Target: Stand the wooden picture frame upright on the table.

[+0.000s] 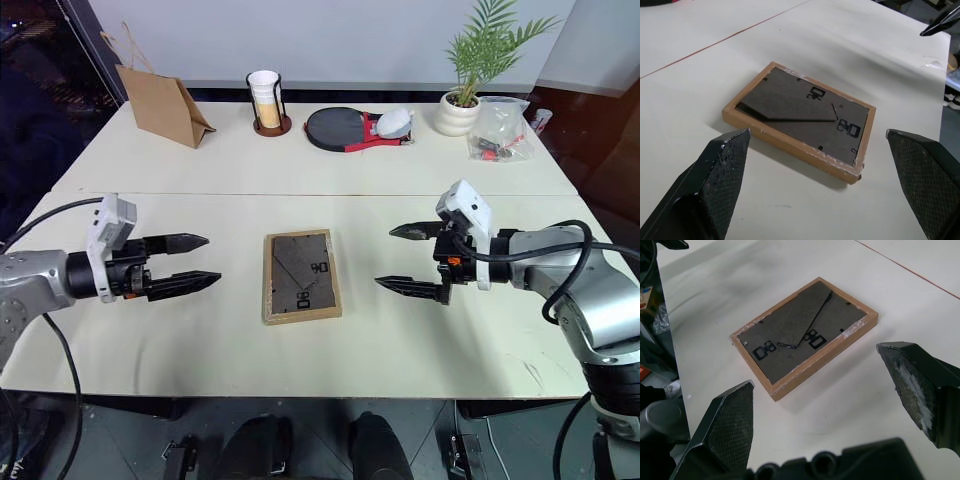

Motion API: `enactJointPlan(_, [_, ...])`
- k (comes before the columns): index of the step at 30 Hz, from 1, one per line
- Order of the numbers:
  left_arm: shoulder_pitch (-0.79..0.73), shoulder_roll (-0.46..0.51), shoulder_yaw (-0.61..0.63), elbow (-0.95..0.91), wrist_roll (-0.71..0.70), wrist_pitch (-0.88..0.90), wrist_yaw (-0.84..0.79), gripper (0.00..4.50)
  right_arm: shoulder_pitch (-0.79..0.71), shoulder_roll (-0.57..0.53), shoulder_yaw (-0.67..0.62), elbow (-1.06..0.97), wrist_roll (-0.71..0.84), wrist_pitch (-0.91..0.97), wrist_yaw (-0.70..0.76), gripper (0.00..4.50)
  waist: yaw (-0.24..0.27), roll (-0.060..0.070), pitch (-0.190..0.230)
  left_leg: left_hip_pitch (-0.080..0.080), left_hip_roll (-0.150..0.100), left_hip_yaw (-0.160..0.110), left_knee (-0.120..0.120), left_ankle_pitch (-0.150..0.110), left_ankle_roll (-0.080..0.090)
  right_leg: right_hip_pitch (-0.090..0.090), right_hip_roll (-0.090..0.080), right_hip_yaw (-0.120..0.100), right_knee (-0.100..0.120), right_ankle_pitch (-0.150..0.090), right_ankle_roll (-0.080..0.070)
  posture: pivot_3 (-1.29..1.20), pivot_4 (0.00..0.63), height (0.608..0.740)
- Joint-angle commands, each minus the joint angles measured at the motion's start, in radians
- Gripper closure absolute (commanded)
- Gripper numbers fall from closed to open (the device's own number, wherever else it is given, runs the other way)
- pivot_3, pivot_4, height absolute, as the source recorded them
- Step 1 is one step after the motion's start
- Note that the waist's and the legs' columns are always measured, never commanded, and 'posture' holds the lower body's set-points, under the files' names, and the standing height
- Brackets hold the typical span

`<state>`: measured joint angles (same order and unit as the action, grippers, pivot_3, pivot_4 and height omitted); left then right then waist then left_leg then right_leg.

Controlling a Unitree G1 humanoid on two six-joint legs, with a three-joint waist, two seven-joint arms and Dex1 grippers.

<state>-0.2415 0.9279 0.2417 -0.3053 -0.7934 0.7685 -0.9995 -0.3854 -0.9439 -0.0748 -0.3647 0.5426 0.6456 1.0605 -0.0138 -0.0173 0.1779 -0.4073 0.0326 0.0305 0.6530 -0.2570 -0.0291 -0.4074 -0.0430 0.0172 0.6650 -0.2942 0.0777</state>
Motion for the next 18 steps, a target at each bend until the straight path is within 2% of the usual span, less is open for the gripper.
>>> enactJointPlan(1, [-0.005,-0.01,0.014,-0.018,0.003,-0.016,0.008,0.0,-0.022,0.001,-0.01,0.002,-0.001,-0.024,0.006,0.02,0.0,0.0,0.0,0.0,0.0,0.0,0.0,0.0,0.0,0.0,0.0,0.0,0.0,0.0,0.0,0.0,0.15,0.74])
enactJointPlan(7, [-0.002,-0.02,0.016,-0.038,-0.027,0.006,0.002,0.0,-0.029,0.006,0.001,0.016,-0.008,-0.035,0.011,0.02,0.0,0.0,0.0,0.0,0.0,0.0,0.0,0.0,0.0,0.0,0.0,0.0,0.0,0.0,0.0,0.0,0.15,0.74])
enactJointPlan(18, [-0.013,-0.018,-0.003,-0.017,0.004,-0.003,-0.011,0.0,-0.044,0.018,0.02,0.036,-0.031,-0.05,0.003,0.02,0.0,0.0,0.0,0.0,0.0,0.0,0.0,0.0,0.0,0.0,0.0,0.0,0.0,0.0,0.0,0.0,0.15,0.74])
